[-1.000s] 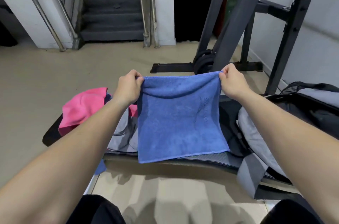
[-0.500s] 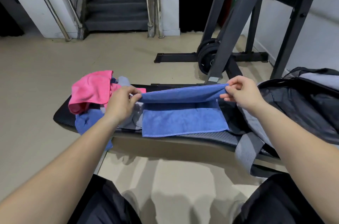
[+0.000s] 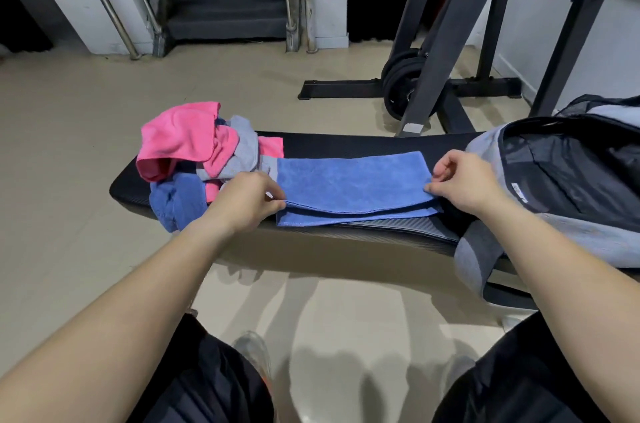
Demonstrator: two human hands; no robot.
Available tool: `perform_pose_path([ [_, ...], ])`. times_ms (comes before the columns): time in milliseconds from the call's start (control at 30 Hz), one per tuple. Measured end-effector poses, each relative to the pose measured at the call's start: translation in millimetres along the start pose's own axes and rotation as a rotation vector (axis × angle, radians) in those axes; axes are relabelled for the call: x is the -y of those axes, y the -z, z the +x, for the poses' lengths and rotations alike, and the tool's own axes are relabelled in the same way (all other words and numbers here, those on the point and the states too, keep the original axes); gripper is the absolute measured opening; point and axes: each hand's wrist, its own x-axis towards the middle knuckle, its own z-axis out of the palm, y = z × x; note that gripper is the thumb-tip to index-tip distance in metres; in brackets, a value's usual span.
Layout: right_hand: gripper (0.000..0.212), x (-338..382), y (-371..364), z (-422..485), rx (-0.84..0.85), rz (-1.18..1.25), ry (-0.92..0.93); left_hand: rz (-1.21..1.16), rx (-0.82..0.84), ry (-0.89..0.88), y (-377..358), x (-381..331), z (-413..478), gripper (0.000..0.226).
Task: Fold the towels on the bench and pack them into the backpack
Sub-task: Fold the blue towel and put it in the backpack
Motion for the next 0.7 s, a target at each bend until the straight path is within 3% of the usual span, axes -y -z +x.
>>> perform_pose_path([
  [333,0.025,-5,-17,1,0.065,-0.323,0.172,0.234,0.015,-0.133,-14,-2,-4,0.008],
  [533,0.007,3,-16,-5,0.109,-0.594,0.124,0.277,0.129,-0.068,-15,-9,-3,0.014],
  [600,0.008,16,-17,-2,0.047,-0.655,0.166,0.299,0.07,-0.056,-10,-26,6,0.024],
  [700,0.021,42,-35,7,-0.012,-0.538,0.251,0.18,-0.066,-0.05,-18,-60,30,0.023],
])
